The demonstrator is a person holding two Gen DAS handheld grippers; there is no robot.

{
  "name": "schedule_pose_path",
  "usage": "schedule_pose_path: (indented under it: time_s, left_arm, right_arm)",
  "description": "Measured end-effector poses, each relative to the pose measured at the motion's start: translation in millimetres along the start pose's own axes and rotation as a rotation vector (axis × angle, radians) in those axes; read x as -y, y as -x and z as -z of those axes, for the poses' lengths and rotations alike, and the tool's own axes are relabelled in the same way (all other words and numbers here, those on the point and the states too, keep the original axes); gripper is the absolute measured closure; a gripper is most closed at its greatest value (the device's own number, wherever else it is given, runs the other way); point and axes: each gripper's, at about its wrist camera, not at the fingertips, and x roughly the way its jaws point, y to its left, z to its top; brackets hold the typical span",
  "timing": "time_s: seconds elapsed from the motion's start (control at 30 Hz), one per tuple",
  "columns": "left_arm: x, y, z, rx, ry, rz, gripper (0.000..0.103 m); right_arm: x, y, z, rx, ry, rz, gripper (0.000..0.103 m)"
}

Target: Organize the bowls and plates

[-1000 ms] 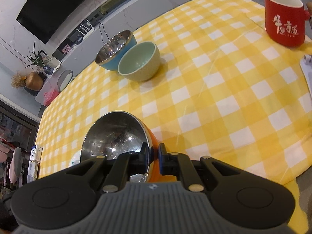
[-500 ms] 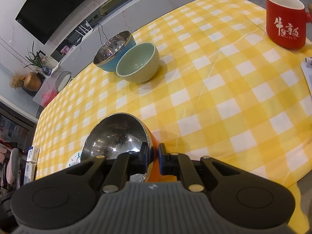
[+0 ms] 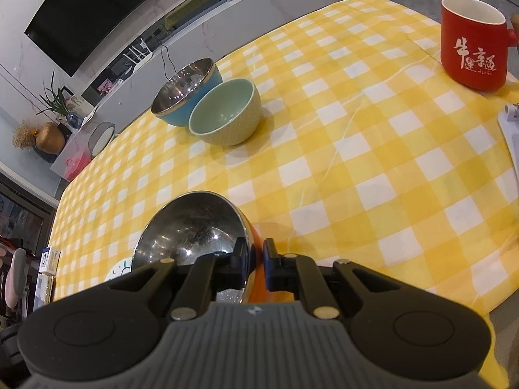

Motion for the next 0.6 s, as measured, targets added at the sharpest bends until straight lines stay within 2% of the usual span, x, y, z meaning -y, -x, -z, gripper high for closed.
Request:
schedule_pose_path:
  time_s: [0.07, 0.13, 0.27, 0.37, 0.43, 0.5, 0.6]
  left_arm:
    - [0, 2, -2, 0.010, -0.005, -0.001, 0.076]
    - [-1, 6, -4, 0.028, -0.008, -0.005, 0.070]
    - [4, 17, -10, 0.090, -0.044, -0.022, 0.069]
    - [8, 27, -17, 0.171, -0.079, -0.052, 0.069]
    - [11, 32, -23, 0.219, -0.100, -0.070, 0.068]
    - [14, 34, -30, 0.255, -0.122, -0.093, 0.067]
    - [18, 34, -42, 0.289, -0.166, -0.107, 0.067]
  right_arm:
    - [0, 2, -1, 0.010, 0.005, -0.005, 0.088]
    - [-2, 5, -1, 0.031, 0.020, -0.004, 0.075]
    - [-6, 13, -4, 0.092, 0.050, -0.021, 0.069]
    - [-8, 17, -7, 0.135, 0.055, -0.053, 0.064]
    - [-11, 19, -8, 0.159, 0.070, -0.046, 0.057]
    - [-14, 19, -10, 0.184, 0.087, -0.029, 0.056]
    - [-21, 16, -14, 0.219, 0.111, 0.010, 0.046]
